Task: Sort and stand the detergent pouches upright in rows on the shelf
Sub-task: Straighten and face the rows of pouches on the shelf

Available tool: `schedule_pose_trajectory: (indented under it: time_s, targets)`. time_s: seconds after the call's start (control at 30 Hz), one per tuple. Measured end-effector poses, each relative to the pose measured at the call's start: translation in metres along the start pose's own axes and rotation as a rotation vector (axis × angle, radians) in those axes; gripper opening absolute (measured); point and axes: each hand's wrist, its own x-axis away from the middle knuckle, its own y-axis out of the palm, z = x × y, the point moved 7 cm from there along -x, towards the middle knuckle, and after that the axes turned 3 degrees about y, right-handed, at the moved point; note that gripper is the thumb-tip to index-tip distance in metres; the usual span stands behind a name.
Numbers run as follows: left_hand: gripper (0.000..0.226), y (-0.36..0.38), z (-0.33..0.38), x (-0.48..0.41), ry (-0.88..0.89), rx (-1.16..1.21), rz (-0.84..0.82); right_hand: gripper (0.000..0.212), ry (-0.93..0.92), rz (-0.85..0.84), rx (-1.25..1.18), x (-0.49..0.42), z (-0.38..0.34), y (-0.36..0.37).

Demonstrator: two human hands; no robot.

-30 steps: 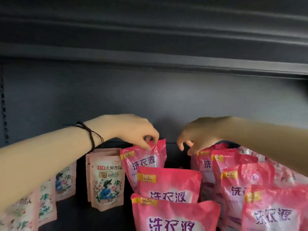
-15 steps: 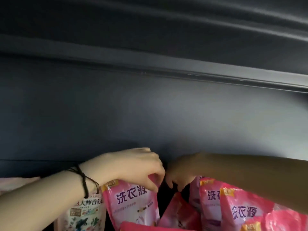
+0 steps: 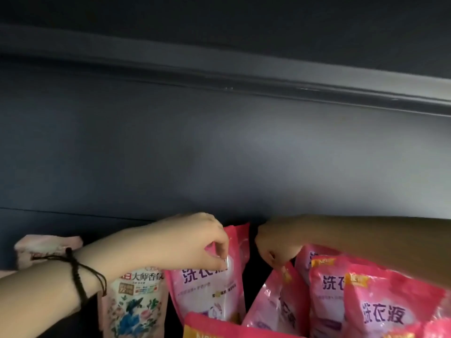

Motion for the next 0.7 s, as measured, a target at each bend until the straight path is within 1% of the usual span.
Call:
schedule_pose_trajectory:
  time_s: [0.1, 0.17, 0.23, 0.27, 0.37, 0.43, 0.5, 0.57, 0.63, 0.7]
  targets:
    - [0.022, 0.010, 0.002, -0.001, -0.080, 0.173, -0.007, 0.017, -0.063, 0.136, -0.156, 0.031, 0.001, -0.027]
    - [0.031, 0.022, 0.002, -0.007, -0.145, 0.302, -0.007, 0.015, -0.083, 0.201, -0.220, 0.049, -0.002, -0.044]
    - [0.038, 0.034, 0.005, -0.015, -0.206, 0.473, -0.016, 0.011, -0.103, 0.236, -0.232, 0.061, -0.008, -0.059]
    - [0.036, 0.038, 0.009, -0.017, -0.218, 0.584, -0.009, 0.010, -0.118, 0.246, -0.225, 0.066, -0.011, -0.066]
    - [0.015, 0.041, 0.018, -0.020, -0.267, 0.938, 0.083, 0.013, -0.133, 0.276, -0.179, 0.076, -0.020, -0.089]
    - [0.003, 0.037, 0.020, -0.019, -0.314, 1.044, 0.198, 0.013, -0.121, 0.333, -0.180, 0.083, -0.021, -0.105]
    - [0.016, 0.029, 0.012, -0.015, -0.381, 1.055, 0.340, 0.013, -0.099, 0.414, -0.197, 0.089, -0.018, -0.120]
    - [0.025, 0.014, 0.004, -0.004, -0.433, 1.106, 0.496, 0.012, -0.071, 0.555, -0.260, 0.095, -0.013, -0.138]
    - [0.028, -0.003, -0.004, 0.014, -0.463, 1.168, 0.652, 0.010, -0.033, 0.730, -0.391, 0.105, -0.006, -0.154]
    - [0.030, -0.017, -0.009, 0.034, -0.475, 1.223, 0.775, 0.010, 0.030, 0.846, -0.550, 0.115, 0.004, -0.161]
